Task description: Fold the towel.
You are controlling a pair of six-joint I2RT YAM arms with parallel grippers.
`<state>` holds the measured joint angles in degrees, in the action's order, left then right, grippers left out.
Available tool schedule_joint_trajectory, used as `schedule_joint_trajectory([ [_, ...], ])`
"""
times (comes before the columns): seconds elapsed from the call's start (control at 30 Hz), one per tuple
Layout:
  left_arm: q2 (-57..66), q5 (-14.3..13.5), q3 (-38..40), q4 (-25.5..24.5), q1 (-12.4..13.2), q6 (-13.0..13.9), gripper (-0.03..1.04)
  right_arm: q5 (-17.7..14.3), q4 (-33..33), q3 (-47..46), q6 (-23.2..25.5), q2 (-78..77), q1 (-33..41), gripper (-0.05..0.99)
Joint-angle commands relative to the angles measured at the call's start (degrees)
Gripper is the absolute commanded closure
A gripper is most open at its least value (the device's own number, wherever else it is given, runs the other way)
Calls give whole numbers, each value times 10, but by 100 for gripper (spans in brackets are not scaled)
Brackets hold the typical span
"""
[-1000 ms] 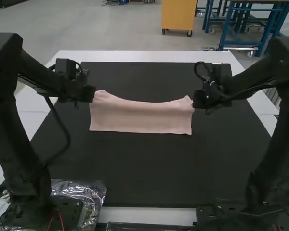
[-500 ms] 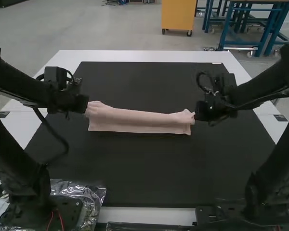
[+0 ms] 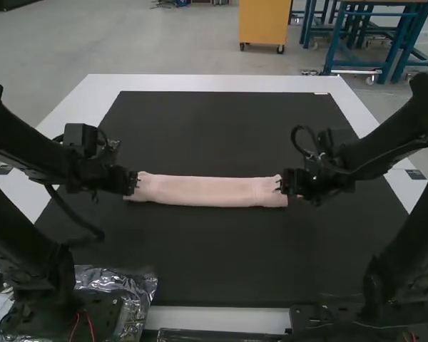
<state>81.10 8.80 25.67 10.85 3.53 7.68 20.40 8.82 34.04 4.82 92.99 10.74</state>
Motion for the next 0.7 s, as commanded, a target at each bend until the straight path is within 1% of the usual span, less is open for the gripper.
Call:
schedule_joint_trajectory([
  [0.0, -33, -4, 12, 15, 8, -7, 3, 4, 1, 26, 12, -42, -8, 4],
  [0.13, -56, -4, 24, 29, 17, -13, 3, 5, 2, 41, 21, -54, -3, 4],
  [0.2, -57, -4, 30, 29, 21, -20, 4, 4, 5, 42, 23, -52, 2, 4],
  [0.3, -57, -4, 35, 28, 27, -21, 4, 0, 12, 42, 24, -39, 12, 4],
  [0.53, -60, -4, 42, 22, 31, -23, 4, -14, 37, 38, 26, 2, 37, 4],
  [0.67, -60, -5, 50, 10, 30, -24, 4, -21, 45, 39, 32, 25, 57, 4],
])
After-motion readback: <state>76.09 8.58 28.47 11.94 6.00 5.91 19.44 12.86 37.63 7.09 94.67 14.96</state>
